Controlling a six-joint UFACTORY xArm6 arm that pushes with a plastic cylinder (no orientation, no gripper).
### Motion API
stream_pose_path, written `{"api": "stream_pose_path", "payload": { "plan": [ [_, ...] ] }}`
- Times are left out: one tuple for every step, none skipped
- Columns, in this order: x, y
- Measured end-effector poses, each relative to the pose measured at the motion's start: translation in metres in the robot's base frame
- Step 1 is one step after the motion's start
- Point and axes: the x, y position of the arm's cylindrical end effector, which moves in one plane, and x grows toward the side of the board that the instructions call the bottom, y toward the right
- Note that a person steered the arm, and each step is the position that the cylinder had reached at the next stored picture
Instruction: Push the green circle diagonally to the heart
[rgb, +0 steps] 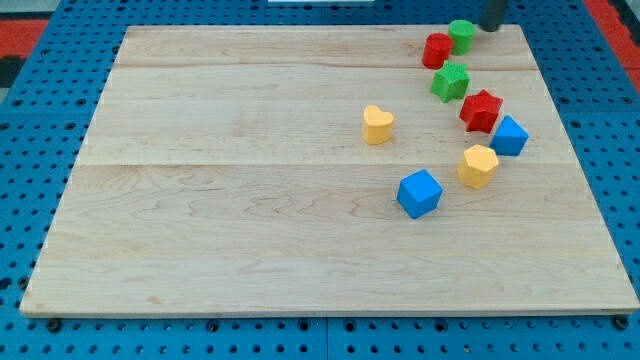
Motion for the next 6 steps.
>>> {"api": "stream_pose_path", "payload": {
  "plan": [
    [0.001,-0.061],
    [-0.001,-0.068],
    [-0.001,-0.034],
    [0.027,0.008],
    [0.025,-0.059],
    [0.025,-0.103]
  ]
}}
